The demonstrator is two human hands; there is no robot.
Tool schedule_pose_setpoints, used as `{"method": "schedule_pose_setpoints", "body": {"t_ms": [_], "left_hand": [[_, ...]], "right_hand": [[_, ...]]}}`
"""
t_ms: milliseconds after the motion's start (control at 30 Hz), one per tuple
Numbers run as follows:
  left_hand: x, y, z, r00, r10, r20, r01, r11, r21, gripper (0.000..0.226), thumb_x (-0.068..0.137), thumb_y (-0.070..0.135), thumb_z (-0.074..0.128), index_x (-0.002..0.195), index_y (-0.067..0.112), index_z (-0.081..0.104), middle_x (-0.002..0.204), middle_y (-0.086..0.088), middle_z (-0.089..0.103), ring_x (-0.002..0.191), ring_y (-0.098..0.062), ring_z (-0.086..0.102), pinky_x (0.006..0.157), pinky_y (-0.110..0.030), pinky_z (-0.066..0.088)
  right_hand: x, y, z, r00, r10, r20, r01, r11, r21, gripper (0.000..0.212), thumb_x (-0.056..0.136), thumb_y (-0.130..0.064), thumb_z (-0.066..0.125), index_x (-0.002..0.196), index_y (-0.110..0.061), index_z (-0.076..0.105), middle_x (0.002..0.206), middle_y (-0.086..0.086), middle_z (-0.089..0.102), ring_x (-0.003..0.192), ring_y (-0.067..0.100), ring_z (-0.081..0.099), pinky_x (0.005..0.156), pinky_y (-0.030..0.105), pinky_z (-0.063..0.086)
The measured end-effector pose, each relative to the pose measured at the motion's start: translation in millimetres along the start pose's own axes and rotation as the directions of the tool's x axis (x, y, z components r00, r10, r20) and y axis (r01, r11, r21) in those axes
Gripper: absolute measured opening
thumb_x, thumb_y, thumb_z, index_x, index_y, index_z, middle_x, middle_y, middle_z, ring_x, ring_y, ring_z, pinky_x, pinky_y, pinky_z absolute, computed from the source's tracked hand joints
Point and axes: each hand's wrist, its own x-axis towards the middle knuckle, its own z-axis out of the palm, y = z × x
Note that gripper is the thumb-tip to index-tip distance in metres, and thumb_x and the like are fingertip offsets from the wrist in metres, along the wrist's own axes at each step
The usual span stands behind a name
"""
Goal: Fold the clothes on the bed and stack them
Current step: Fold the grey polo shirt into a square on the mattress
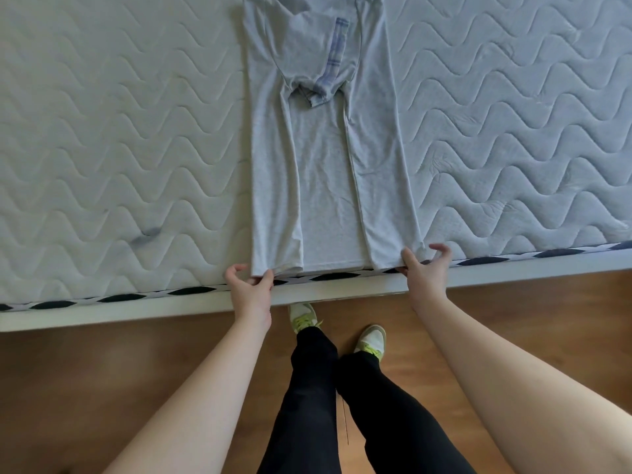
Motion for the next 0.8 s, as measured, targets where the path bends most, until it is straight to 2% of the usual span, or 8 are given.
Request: {"method": "schedule_pose_setpoints", "body": {"t_ms": [100,167,300,367,433,567,700,800], "left_hand": [[-11,-2,-5,0.985,0.157,0.069,-0.17,0.955,0.241,0.033,0.094,0.015,0.06,0.089,0.045,0.049,0.091,-0.003,0.07,0.079,-0.015,0.064,0.063,-0.026,0.046],[-12,-4,-7,0.94,0.278,0.197,-0.339,0.821,0.459,0.028,0.097,0.014,0.055,0.089,0.04,0.06,0.101,0.001,0.066,0.088,-0.014,0.064,0.067,-0.03,0.051],[-9,-9,-8,0.764,0.554,0.33,-0.556,0.306,0.773,0.023,0.088,0.013,0.066,0.11,0.02,0.069,0.134,-0.012,0.044,0.12,-0.033,0.048,0.098,-0.044,0.042],[-5,-11,0,0.642,0.591,0.489,-0.65,0.082,0.755,0.033,0.088,0.018,0.068,0.12,0.015,0.066,0.141,-0.018,0.045,0.129,-0.038,0.044,0.103,-0.051,0.038],[1,-12,13,0.601,0.458,0.655,-0.704,-0.084,0.705,0.047,0.095,0.031,0.059,0.139,0.015,0.052,0.153,-0.015,0.036,0.142,-0.034,0.032,0.114,-0.05,0.028],[11,-19,33,0.602,0.315,0.733,-0.717,-0.19,0.67,0.055,0.099,0.038,0.049,0.148,0.013,0.04,0.158,-0.008,0.029,0.148,-0.025,0.021,0.12,-0.044,0.019],[15,-16,33,0.449,0.479,0.754,-0.755,-0.247,0.607,0.038,0.082,0.02,0.076,0.118,0.009,0.07,0.129,-0.008,0.064,0.121,-0.029,0.058,0.094,-0.046,0.048],[15,-15,32,0.344,0.568,0.748,-0.801,-0.237,0.549,0.027,0.077,0.011,0.081,0.103,0.01,0.076,0.114,-0.008,0.071,0.108,-0.03,0.066,0.081,-0.045,0.053]], "right_hand": [[-12,0,-5,0.976,-0.187,0.113,0.21,0.943,-0.258,0.025,0.094,-0.021,0.055,0.097,-0.045,0.047,0.075,-0.001,0.052,0.057,0.014,0.049,0.046,0.022,0.041],[-14,3,-8,0.935,-0.273,0.226,0.342,0.863,-0.373,0.027,0.095,-0.016,0.051,0.094,-0.043,0.056,0.092,-0.004,0.058,0.075,0.014,0.056,0.057,0.014,0.042],[-11,18,-15,0.884,-0.377,0.275,0.446,0.506,-0.739,0.039,0.091,-0.015,0.053,0.128,-0.027,0.055,0.148,0.004,0.033,0.138,0.025,0.03,0.112,0.042,0.025],[-10,23,-15,0.817,-0.405,0.41,0.545,0.31,-0.779,0.052,0.089,-0.013,0.053,0.139,-0.026,0.046,0.155,0.005,0.027,0.144,0.027,0.02,0.116,0.045,0.014],[-8,28,-10,0.722,-0.35,0.597,0.665,0.114,-0.738,0.062,0.088,-0.008,0.05,0.147,-0.024,0.038,0.158,0.004,0.025,0.147,0.025,0.016,0.118,0.042,0.011],[0,35,4,0.634,-0.332,0.698,0.73,-0.041,-0.683,0.059,0.09,-0.008,0.054,0.147,-0.017,0.04,0.155,0.005,0.034,0.145,0.026,0.025,0.117,0.041,0.019],[7,34,6,0.564,-0.464,0.682,0.747,-0.064,-0.661,0.046,0.079,-0.008,0.075,0.124,-0.012,0.065,0.132,0.011,0.06,0.122,0.035,0.054,0.094,0.047,0.045],[6,35,2,0.503,-0.559,0.66,0.778,-0.039,-0.627,0.029,0.079,-0.006,0.077,0.106,-0.013,0.074,0.12,0.009,0.068,0.11,0.037,0.062,0.084,0.048,0.05]]}}
